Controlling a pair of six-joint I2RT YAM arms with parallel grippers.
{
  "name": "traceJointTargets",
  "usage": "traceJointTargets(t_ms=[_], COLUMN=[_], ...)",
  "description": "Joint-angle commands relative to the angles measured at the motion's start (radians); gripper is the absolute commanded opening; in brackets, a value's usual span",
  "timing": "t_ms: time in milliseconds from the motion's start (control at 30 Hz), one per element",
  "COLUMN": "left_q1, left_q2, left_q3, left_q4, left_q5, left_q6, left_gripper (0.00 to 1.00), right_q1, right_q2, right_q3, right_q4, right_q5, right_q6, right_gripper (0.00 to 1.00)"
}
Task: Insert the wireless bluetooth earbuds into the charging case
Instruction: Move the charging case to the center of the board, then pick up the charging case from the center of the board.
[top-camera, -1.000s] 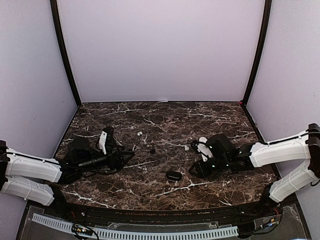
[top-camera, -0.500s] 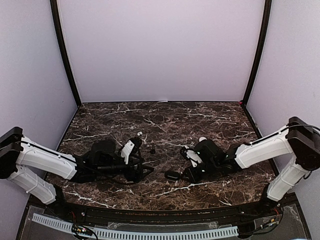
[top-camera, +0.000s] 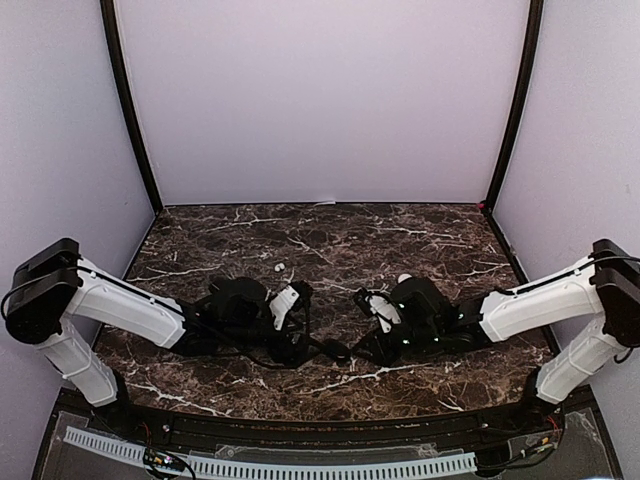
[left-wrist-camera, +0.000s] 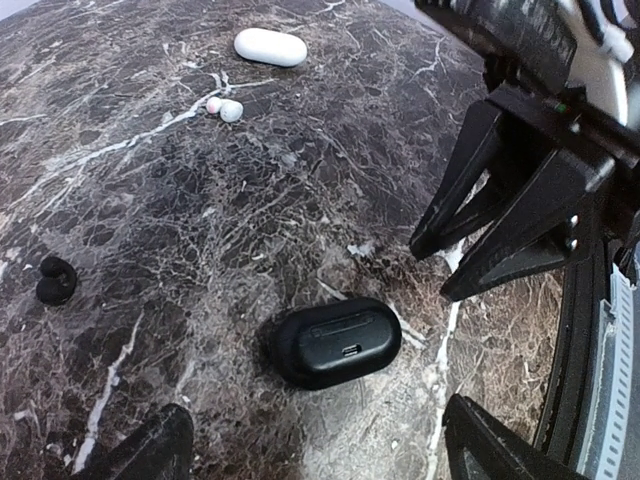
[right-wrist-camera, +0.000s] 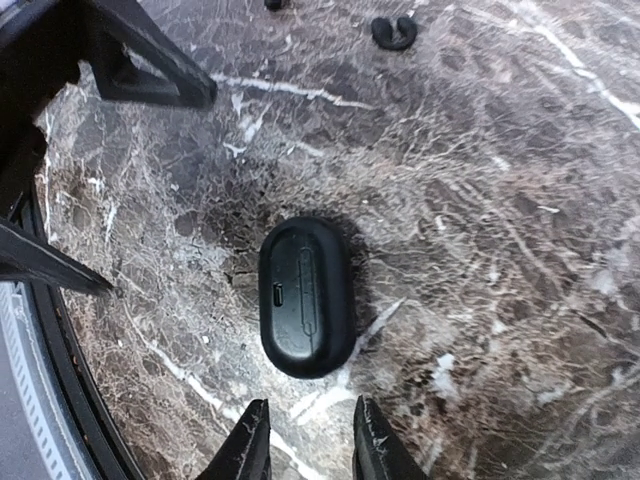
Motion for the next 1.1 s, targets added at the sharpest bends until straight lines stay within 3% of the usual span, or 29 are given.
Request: traceJointTargets(t_ms=[0, 433, 1067], left_q1=[-0.024, -0.139, -0.146], left_q2=[0.05, 0.17, 0.321], left_q3=[0.084, 0.203, 0.295], left_q4=[-0.106, -0.212, -0.19], left_q5=[-0.023, -0.211, -0.262], left_q6=[0.035, 0.007, -0.011], left_gripper=[0.99, 0.99, 0.99], right_q1=[-0.028, -0.084, -0.084], right_q2=[-0.071, -0.158, -0.216], right_q3=[-0.058, -0.124, -0.148], right_q4=[0.04, 0.041, 0.04], right_q5=[0.066, 0.152, 0.158], right_q6=[0.036, 0.083, 0.067], right_gripper=[0.3, 0.3, 0.31])
